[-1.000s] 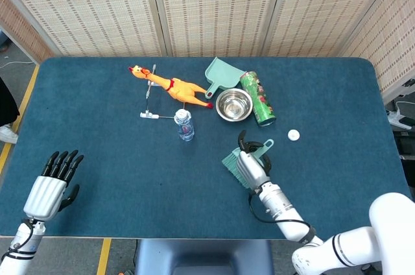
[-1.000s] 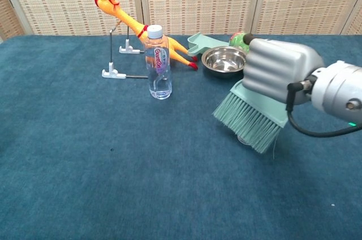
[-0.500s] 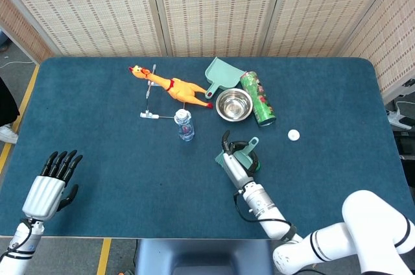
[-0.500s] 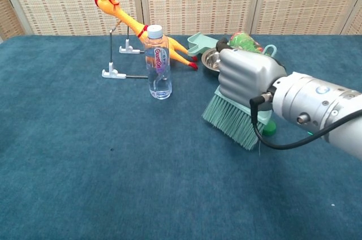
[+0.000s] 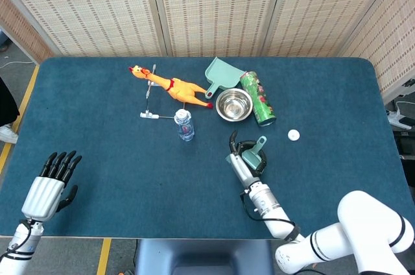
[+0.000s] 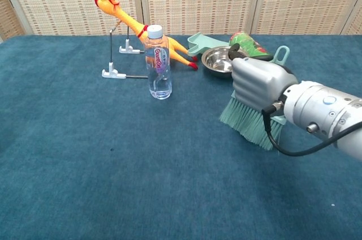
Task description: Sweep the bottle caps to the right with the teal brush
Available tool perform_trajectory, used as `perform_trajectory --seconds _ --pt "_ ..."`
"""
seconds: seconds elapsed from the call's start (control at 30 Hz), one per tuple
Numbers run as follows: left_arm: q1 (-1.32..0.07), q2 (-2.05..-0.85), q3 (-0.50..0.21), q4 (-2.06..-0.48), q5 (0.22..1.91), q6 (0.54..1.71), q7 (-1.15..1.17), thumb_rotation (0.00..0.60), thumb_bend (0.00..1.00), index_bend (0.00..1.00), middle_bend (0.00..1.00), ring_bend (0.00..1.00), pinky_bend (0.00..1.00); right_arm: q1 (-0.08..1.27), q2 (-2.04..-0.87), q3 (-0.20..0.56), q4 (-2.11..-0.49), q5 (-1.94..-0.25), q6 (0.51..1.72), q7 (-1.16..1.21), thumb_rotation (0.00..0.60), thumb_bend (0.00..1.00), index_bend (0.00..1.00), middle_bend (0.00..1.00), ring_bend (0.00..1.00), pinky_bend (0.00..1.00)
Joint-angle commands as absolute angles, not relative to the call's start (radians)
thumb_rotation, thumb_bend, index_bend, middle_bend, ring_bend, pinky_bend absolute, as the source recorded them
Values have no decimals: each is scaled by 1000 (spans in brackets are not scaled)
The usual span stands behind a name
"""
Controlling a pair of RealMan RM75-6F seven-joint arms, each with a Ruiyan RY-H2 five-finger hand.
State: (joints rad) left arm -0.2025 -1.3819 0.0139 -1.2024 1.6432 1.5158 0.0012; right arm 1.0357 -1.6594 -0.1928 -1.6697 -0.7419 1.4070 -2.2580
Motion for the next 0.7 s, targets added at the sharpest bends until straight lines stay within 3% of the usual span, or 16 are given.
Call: perform_trajectory --seconds 0.03,0.7 --pt "-202 -1383 14 -1201 1643 1516 3 600 466 0 0 0 50 1029 -1647 -209 -1659 -736 1409 -2254 600 328 950 788 524 175" --pt "-213 -1416 13 -1169 1625 1474 32 600 464 0 0 0 49 951 -1558 -278 -1510 -686 1381 -2147 600 328 950 792 523 175"
